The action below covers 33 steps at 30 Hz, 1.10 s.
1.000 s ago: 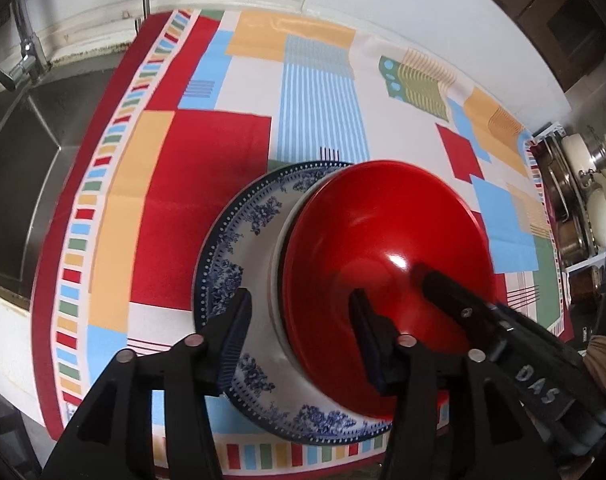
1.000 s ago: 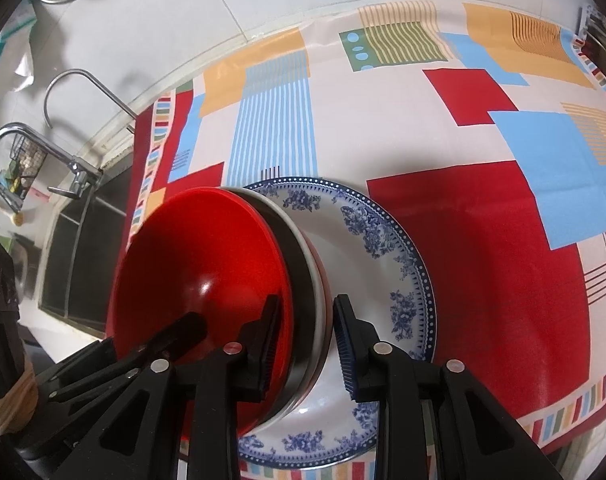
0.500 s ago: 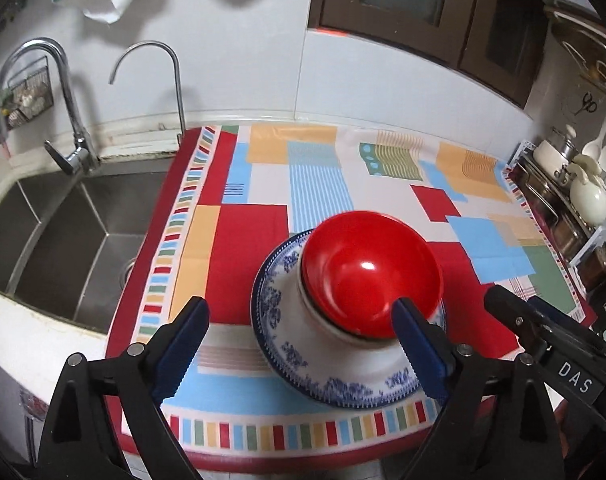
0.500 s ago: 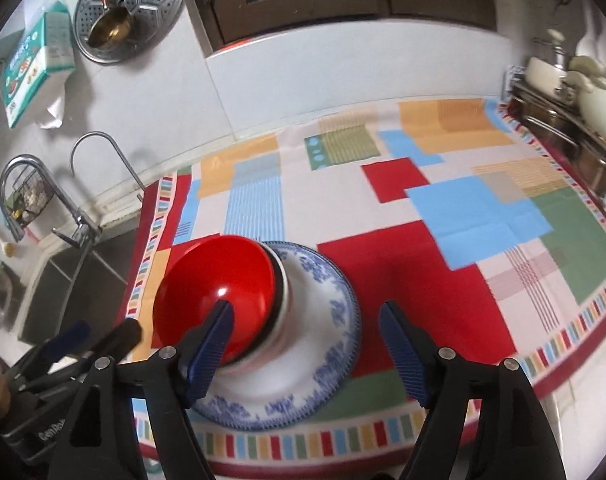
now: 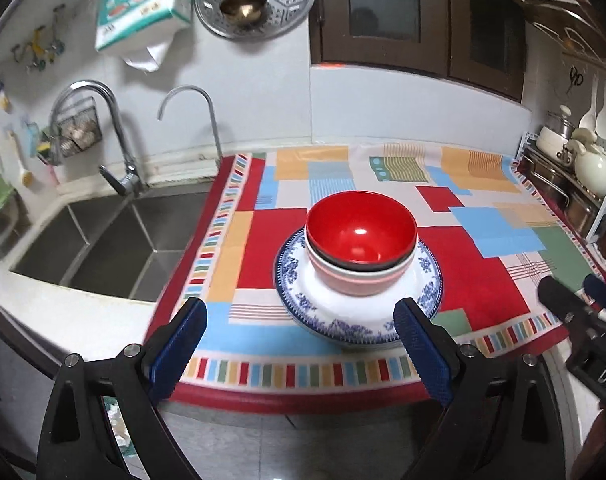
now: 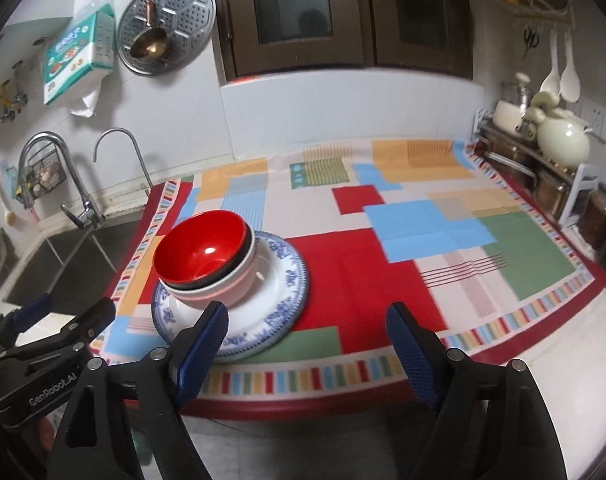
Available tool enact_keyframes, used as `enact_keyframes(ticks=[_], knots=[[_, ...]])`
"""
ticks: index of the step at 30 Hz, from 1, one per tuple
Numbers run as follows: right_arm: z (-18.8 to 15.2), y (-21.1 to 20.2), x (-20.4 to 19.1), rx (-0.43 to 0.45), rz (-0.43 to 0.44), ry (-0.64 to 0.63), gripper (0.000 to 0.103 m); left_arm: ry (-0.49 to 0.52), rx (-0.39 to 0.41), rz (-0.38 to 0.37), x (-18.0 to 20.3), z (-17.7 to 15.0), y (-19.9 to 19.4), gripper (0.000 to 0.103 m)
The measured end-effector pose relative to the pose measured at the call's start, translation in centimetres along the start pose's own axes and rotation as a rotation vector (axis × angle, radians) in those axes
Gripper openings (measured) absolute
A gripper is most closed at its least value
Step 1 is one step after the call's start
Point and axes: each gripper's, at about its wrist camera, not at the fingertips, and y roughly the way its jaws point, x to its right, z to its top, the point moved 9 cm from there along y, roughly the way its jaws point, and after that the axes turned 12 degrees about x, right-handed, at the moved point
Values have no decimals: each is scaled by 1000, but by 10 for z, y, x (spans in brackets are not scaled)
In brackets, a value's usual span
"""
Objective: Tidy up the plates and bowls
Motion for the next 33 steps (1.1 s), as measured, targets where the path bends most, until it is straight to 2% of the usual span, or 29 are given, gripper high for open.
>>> enact_keyframes(ticks=[4,15,20,25,33], knots=[[0,-26,13,42,4,-18,85,-10,24,9,8,-5,-26,98],[-20,-74,37,48,38,-28,86,13,95,65,21,-20,-87,101],[-23,-95,44,91,23,-56,85,37,142,102,21,-27,-112,101],[-25,-115,47,132,22,-81,85,24,169,88,24,-30,-128,103],[-31,-132,45,141,56,-62,86,10,189,80,28,-30,-142,103]])
